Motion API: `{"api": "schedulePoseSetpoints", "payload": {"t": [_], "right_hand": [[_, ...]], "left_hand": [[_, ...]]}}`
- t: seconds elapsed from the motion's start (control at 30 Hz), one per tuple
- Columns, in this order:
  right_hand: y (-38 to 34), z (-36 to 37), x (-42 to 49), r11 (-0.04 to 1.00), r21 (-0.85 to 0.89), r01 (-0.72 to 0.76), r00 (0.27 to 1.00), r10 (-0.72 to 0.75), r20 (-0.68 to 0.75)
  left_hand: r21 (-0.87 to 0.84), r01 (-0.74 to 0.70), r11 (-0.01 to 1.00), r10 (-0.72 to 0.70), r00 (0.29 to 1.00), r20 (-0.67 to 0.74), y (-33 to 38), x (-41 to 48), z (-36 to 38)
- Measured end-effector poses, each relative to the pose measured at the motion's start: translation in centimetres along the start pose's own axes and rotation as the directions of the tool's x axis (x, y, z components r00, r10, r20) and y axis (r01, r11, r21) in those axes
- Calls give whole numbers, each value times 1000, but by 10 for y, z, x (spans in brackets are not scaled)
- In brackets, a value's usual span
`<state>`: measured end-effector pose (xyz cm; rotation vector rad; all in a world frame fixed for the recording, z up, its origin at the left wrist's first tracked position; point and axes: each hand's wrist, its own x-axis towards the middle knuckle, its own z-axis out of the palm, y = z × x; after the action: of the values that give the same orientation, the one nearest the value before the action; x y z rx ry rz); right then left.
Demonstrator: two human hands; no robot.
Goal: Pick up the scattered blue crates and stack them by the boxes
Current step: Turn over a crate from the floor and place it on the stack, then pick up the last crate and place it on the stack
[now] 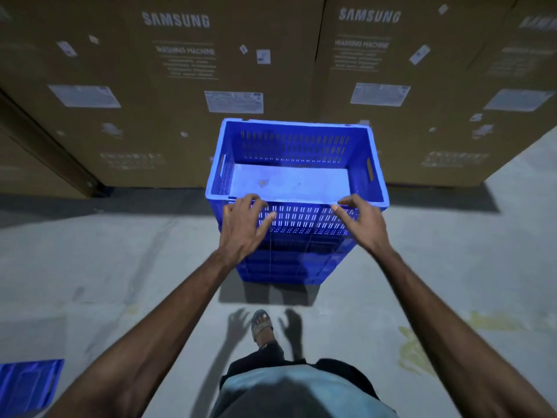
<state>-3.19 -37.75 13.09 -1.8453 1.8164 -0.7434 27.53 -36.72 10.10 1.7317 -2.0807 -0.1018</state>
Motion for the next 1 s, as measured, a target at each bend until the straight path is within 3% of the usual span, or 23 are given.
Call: {"api": "schedulePoseSetpoints", "payload": {"t": [0.07, 0.2, 0.27, 0.4, 0.57, 0.67, 0.8, 1.0], "right_hand": [[7, 11, -41, 998, 59, -7, 1000, 9, -27], [25, 35, -132, 989, 146, 39, 984, -63, 165], [38, 44, -176, 984, 167, 66, 968, -104, 230], [48, 53, -253, 988, 157, 9, 933, -65, 353], [39, 60, -328, 991, 121, -59, 864, -10, 503], [34, 79, -364, 994, 79, -69, 812, 10, 584], [13, 104, -400, 998, -58, -22, 715, 56, 697], [-40, 146, -442, 991, -83, 104, 604, 3, 797]], "left_hand": [[-33, -13, 999, 15, 999, 51, 15, -39, 4], [-24, 31, 999, -23, 964, 266, 38, -131, 19], [-31, 116, 993, -95, 913, 396, 51, -180, 26], [-76, 289, 954, -213, 836, 506, 74, -286, 26], [-128, 460, 879, -324, 772, 547, 84, -384, -1], [-247, 581, 776, -390, 749, 535, 78, -434, -18], [-314, 709, 631, -522, 688, 504, 72, -495, -39], [-343, 809, 478, -661, 588, 465, 58, -581, -68]]}}
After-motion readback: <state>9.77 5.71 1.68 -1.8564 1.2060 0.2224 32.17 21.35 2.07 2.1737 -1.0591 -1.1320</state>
